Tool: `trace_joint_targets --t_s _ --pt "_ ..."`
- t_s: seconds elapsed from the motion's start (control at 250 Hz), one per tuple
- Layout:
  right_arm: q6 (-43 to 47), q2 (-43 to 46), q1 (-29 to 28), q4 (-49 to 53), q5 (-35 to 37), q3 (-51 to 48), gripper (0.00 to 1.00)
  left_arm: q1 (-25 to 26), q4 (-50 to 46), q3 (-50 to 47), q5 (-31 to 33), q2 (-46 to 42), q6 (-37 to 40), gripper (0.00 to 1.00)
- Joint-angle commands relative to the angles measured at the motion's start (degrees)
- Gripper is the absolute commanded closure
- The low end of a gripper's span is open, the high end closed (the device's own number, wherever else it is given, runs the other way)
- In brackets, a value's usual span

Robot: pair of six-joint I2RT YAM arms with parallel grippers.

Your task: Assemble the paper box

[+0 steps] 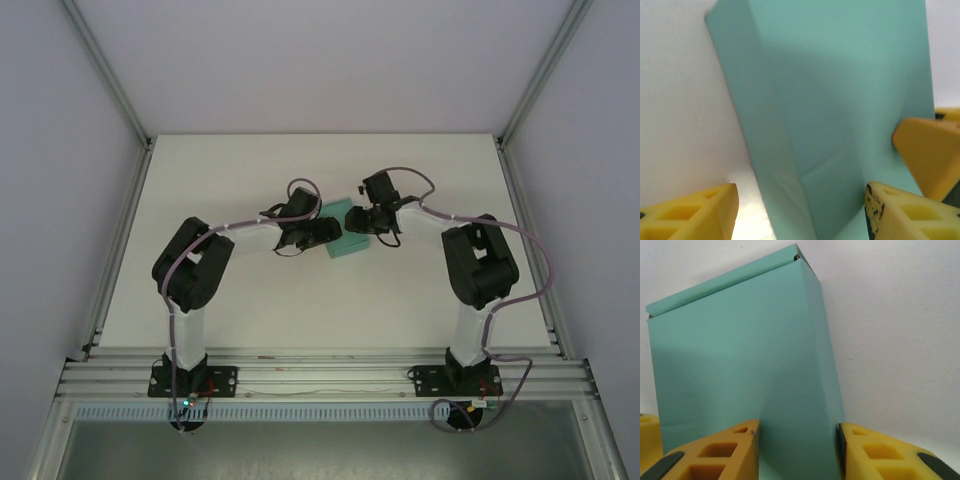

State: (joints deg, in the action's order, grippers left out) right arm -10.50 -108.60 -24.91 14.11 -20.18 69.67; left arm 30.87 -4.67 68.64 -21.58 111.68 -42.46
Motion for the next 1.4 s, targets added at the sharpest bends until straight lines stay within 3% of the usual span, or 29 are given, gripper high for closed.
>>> trace_joint_targets --t_s 0.0,0.156,0.424,0.688,0.875,0.995,1.199,1.395 --pt "0.6 -4.3 -0.9 12.3 7.9 -2.5 0.62 0.4 -6.2 0.9 0.9 -2.0 3.2 0.28" --pt "0.4 -4.0 -1.2 12.2 7.9 -2.5 0.62 0.5 -4.2 -2.5 -0.6 -4.8 2.2 0.25" --pt "0.3 -5.0 -1.1 11.4 5.9 -2.6 0.62 0.5 2.1 -2.7 -7.6 -0.4 -0.5 0.41" --pt "0.0 -6.1 -1.1 11.2 4.7 -2.5 0.63 1.0 5.0 -4.3 -10.7 1.8 -2.1 0.42" --pt "-0.4 -6.3 -1.1 11.0 4.3 -2.9 0.65 1.2 4.6 -3.7 -10.2 3.9 -2.0 0.56" --pt "-0.7 -6.6 -1.1 10.9 4.5 -3.5 0.65 1.3 1.7 -2.9 -6.4 4.6 -1.3 0.77" --pt "-0.8 -6.6 -1.1 9.6 3.8 -4.6 0.66 1.4 2.9 -4.1 -4.6 5.4 -2.4 1.00" --pt "-0.1 -6.5 -1.1 10.3 4.6 -4.1 0.66 1.6 2.8 -4.8 -4.2 5.3 -2.8 1.00"
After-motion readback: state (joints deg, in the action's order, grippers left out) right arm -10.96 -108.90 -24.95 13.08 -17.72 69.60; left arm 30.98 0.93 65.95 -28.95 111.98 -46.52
